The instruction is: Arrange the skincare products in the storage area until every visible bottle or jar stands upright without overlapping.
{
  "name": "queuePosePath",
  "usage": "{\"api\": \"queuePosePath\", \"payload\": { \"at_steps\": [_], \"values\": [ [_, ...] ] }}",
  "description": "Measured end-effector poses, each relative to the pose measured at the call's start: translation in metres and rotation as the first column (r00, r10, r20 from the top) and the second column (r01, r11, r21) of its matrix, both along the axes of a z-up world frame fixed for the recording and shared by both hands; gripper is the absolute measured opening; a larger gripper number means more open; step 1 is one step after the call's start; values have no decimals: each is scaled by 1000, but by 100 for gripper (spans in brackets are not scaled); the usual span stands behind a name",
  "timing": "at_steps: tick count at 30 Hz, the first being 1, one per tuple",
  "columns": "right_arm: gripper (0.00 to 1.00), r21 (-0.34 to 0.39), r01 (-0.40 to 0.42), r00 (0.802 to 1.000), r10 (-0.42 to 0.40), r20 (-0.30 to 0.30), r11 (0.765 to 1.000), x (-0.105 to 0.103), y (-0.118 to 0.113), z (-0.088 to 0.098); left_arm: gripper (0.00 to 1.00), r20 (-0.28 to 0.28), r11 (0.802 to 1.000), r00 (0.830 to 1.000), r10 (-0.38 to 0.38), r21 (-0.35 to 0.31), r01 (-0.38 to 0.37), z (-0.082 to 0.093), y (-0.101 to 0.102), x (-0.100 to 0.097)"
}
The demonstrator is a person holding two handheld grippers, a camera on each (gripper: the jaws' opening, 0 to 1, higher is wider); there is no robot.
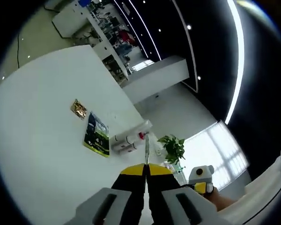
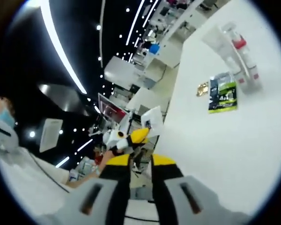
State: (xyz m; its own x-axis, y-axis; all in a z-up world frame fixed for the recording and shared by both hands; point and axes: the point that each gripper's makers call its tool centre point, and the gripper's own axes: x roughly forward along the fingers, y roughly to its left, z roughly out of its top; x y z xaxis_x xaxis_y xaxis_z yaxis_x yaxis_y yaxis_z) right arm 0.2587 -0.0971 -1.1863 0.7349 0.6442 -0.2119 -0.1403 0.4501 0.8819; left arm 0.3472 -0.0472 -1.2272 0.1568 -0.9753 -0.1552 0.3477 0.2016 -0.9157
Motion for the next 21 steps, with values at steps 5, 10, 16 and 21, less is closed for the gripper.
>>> {"api": "queuePosePath", "payload": {
  "at_steps": [5,10,16,21],
  "values": [
    [16,-16,10,1000,-10,-26,1000,-7,-9,-6,0,-13,1000,1000,22,6,-22,-11,-3,12],
    [16,-22,27,999,-28,-40,999,-9,-20,-5,0,-29,999,999,31,29,-30,-26,-8,29],
    [16,-30,62,997,-64,-46,998,-12,-33,-6,0,-7,995,1000,-15,97,16,-42,-23,45],
    [17,-26,109,992,-110,-64,994,-16,-46,-13,0,-10,991,999,-34,131,35,-54,-32,65]
  ]
}}
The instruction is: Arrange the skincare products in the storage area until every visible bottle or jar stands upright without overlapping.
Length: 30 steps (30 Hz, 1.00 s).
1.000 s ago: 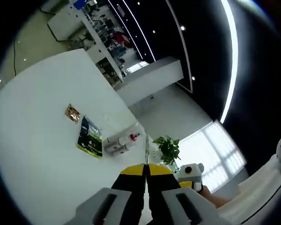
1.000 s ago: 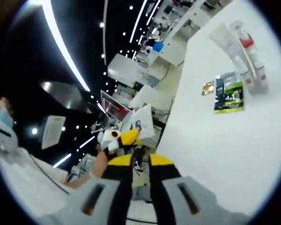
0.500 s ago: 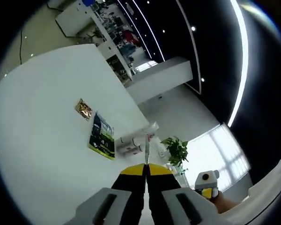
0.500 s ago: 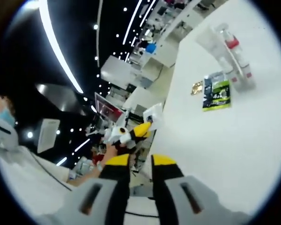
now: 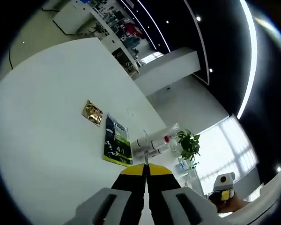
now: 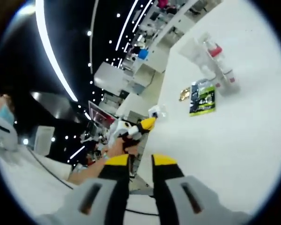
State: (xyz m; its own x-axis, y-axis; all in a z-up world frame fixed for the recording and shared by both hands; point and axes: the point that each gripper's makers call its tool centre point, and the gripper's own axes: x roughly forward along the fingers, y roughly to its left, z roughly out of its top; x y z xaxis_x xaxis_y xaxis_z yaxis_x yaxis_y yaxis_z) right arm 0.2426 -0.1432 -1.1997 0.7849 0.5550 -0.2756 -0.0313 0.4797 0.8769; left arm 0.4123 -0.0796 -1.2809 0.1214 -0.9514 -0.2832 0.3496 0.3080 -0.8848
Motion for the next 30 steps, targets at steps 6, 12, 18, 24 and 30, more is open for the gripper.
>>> {"api": "queuePosePath", "payload": {
  "at_steps": [6,12,18,24,30],
  "values": [
    [17,2,29,999,-29,-24,1000,2,-11,-8,0,-8,997,999,-46,58,47,-20,-8,19],
    [17,13,59,997,-58,-40,998,12,-21,-12,0,-29,993,998,-59,96,61,-39,-13,42],
    [17,19,84,995,-83,-58,996,15,-30,-17,0,-53,990,996,-73,118,79,-54,-19,55],
    [17,20,93,993,-91,-81,995,17,-35,-24,0,-62,984,995,-81,157,90,-66,-21,69],
    [17,27,98,992,-96,-81,995,24,-36,-23,0,-97,974,990,-105,192,122,-80,-24,66]
  ]
}}
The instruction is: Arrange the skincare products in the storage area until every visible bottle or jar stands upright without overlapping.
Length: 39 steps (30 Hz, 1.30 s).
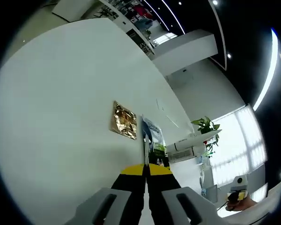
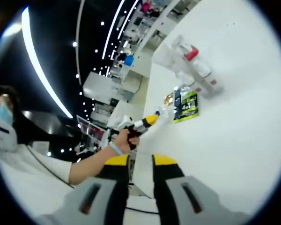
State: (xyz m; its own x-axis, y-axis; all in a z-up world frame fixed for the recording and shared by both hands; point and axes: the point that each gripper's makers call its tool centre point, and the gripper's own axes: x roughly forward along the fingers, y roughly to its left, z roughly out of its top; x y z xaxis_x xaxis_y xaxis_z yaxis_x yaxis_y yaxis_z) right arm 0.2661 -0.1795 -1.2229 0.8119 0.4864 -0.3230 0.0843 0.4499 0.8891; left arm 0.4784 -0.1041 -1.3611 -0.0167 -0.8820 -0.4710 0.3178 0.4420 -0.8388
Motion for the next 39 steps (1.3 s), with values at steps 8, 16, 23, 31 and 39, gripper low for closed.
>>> {"api": "queuePosePath", "payload": {
  "at_steps": [8,16,23,31,39],
  "values": [
    [17,-2,-4,1000,4,-7,1000,-3,-2,0,0,-25,999,999,-21,43,22,-17,2,-6],
    [17,-3,0,1000,0,-7,1000,-3,-3,0,1,-87,997,996,-9,75,15,-22,3,-8],
    [18,2,-5,1000,5,0,1000,-4,1,1,3,-113,993,993,-20,114,33,-28,5,-12],
    [18,3,5,1000,-5,10,1000,-6,0,2,4,-88,987,996,-14,156,28,-29,10,-7],
    [18,7,20,999,-20,31,1000,-13,3,4,9,-85,974,996,-34,219,52,-26,12,-3]
  ]
}}
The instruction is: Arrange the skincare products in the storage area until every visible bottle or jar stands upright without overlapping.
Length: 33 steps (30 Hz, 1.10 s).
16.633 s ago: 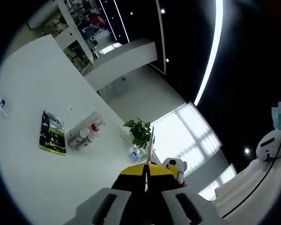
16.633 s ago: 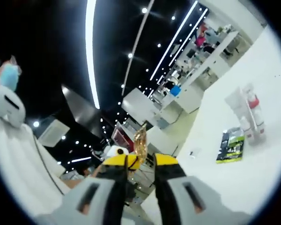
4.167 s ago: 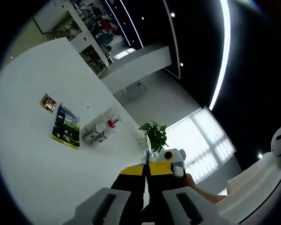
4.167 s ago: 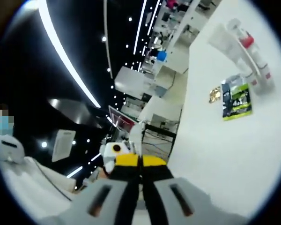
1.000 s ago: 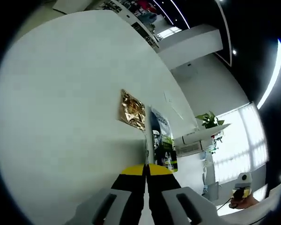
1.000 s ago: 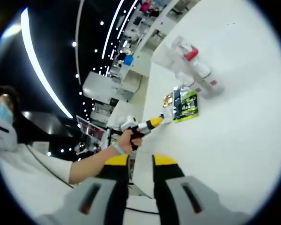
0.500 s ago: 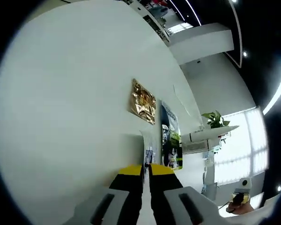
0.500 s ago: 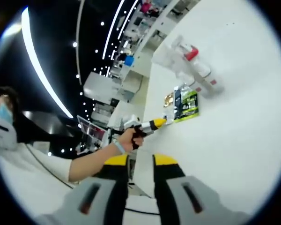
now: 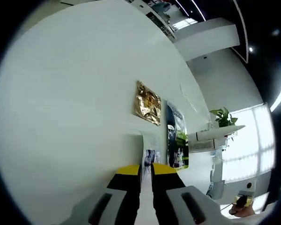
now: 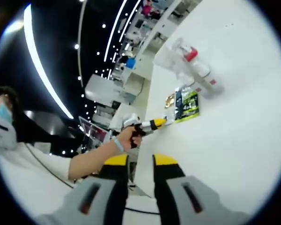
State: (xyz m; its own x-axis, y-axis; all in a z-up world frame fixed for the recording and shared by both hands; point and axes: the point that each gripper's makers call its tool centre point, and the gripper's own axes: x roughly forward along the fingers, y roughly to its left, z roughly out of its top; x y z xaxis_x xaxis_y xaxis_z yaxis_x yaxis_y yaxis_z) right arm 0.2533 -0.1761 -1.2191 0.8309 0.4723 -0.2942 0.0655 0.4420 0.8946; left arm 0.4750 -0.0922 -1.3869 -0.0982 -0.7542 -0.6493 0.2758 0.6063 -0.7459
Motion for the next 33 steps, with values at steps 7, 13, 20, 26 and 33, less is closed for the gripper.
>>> {"api": "queuePosePath", "payload": {
  "at_steps": [7,13,20,26,33],
  "values": [
    [18,4,26,999,-26,19,1000,-7,0,1,17,71,998,997,-31,52,27,5,1,6],
    [18,1,42,999,-42,29,999,-10,-3,3,22,110,997,993,-29,73,21,6,4,10],
    [20,-20,55,996,-54,77,998,-8,-4,10,29,202,994,979,-43,108,21,14,18,16],
    [27,-60,43,994,-37,105,997,-7,2,12,29,270,1000,963,22,-9,-21,50,21,11],
    [34,-98,33,988,-18,150,995,-5,4,22,30,354,986,933,60,-165,-1,113,24,-15]
  ]
}}
